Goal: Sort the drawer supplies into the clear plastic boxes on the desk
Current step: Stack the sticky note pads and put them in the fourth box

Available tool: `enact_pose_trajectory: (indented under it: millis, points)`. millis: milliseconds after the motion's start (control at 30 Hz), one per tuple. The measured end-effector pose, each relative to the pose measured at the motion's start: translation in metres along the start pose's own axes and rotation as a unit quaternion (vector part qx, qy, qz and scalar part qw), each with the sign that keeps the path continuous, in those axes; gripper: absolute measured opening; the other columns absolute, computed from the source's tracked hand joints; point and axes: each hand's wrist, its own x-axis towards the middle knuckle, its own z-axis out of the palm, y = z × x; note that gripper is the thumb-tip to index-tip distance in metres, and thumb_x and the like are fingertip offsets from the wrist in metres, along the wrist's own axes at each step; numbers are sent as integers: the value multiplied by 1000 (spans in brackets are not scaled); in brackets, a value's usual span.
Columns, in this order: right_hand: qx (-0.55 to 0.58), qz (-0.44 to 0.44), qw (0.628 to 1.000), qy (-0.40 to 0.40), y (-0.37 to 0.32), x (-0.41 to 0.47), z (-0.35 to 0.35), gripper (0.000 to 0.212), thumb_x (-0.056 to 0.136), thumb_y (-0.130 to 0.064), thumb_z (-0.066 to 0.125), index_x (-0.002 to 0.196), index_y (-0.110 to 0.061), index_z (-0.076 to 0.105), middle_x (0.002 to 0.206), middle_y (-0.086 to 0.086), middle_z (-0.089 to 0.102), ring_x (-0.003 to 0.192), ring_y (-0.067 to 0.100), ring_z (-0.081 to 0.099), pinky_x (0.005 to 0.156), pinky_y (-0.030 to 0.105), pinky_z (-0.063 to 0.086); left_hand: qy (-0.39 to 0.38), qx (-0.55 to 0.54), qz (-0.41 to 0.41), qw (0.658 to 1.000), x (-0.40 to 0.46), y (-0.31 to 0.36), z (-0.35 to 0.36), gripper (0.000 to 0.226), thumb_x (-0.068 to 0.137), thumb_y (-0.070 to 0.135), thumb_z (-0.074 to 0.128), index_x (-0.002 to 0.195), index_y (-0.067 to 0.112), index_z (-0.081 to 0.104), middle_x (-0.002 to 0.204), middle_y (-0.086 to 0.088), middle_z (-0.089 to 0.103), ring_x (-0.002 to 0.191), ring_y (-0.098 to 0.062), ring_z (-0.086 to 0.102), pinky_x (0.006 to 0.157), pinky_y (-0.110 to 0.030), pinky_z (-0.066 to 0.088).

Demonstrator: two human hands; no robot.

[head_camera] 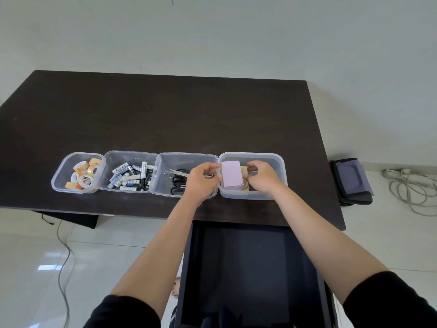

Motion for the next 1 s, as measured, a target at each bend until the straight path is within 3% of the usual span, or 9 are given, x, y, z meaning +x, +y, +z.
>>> enact_pose_trajectory:
  millis: [200,300,433,600,900,1000]
  points:
    - [73,0,991,113,-7,-4,2,29,88,-12,60,117,-17,60,118,2,64,103,17,60,89,27,50,2,-15,-4,1000,1,-1,1,28,82,13,69,103,32,69,100,5,61,89,-18,60,87,-45,56]
    - [24,-9,999,40,-15,-5,3,20,87,-24,62,106,-19,63,105,1,68,86,19,68,80,36,58,5,-18,-6,1000,1,0,2,27,83,13,68,99,34,68,103,2,62,84,-16,58,84,-45,57]
    - [-110,-51,992,24,-27,-12,6,22,89,-30,61,105,-16,61,99,0,67,78,17,66,59,23,44,2,-27,-17,999,1,1,2,28,84,12,67,102,33,67,108,-1,63,89,-19,60,81,-43,58]
    - [-110,-46,993,25,-26,-17,2,26,87,-31,64,107,-15,60,99,3,69,84,20,67,74,28,51,-5,-37,-24,999,2,0,1,29,84,12,67,107,29,68,108,0,63,89,-17,59,84,-44,57]
    - [-113,-67,988,78,-29,-24,4,25,84,-29,68,99,-10,67,99,5,70,85,18,61,77,32,50,-4,-32,-25,999,1,2,0,27,84,13,68,105,30,68,105,1,61,94,-19,61,83,-44,57]
    - [-71,-55,993,77,-28,-22,6,29,84,-27,68,108,-12,63,104,4,67,92,19,60,79,30,49,-1,-20,-18,1000,1,3,1,27,83,13,69,105,30,68,102,2,60,93,-19,60,84,-45,57]
